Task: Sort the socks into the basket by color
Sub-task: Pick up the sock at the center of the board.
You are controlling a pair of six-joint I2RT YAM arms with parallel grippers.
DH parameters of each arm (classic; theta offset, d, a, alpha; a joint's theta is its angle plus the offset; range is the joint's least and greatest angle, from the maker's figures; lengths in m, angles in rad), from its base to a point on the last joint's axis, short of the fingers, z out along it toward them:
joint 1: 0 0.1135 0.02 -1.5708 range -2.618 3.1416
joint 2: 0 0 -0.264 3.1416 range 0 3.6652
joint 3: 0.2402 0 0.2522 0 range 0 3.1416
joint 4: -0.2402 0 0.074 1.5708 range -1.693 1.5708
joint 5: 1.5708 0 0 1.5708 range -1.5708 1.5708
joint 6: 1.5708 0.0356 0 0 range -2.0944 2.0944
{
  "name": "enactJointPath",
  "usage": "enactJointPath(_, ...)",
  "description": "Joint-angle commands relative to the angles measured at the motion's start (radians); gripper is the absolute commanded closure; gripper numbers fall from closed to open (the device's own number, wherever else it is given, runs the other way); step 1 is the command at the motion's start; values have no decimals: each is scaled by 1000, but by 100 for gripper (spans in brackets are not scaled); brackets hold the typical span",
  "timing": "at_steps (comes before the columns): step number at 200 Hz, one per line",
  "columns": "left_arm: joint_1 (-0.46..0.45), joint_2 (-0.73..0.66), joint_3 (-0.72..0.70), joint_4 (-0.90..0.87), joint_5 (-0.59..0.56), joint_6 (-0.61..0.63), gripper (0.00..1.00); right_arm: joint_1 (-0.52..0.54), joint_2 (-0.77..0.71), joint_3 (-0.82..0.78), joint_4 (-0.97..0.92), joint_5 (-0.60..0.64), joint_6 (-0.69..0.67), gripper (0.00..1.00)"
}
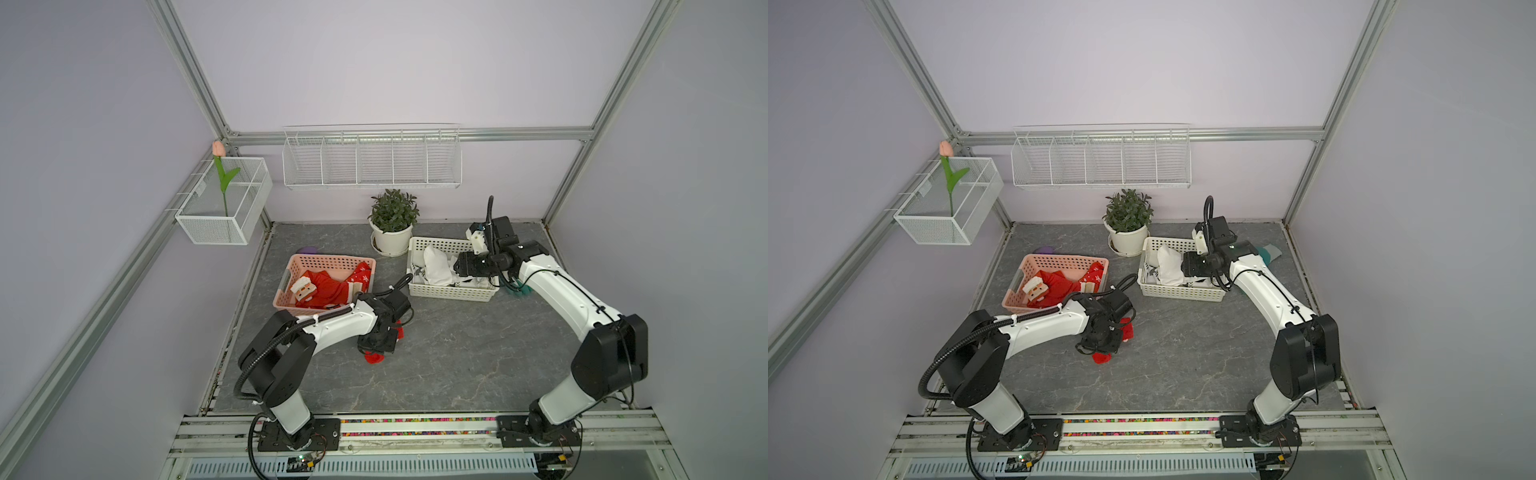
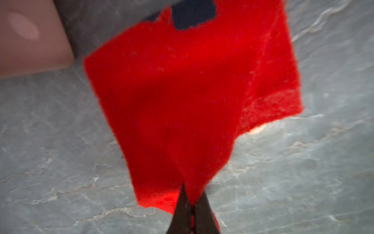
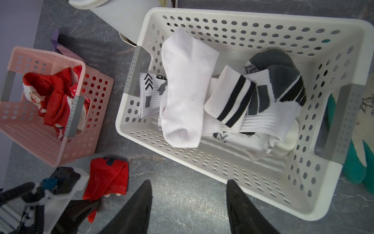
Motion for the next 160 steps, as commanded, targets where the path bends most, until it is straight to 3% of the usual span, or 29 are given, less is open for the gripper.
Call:
enactJointPath(1, -5, -83, 77, -67, -6, -15, 100, -4, -23, -11, 13, -1, 5, 39)
enactJointPath(60, -4, -166, 235, -185, -70, 4, 100, -3, -18, -3, 16, -9, 8, 39)
enactJointPath(160, -2, -102, 403, -266, -178, 46, 100, -3, -10, 0, 12, -17, 7, 39)
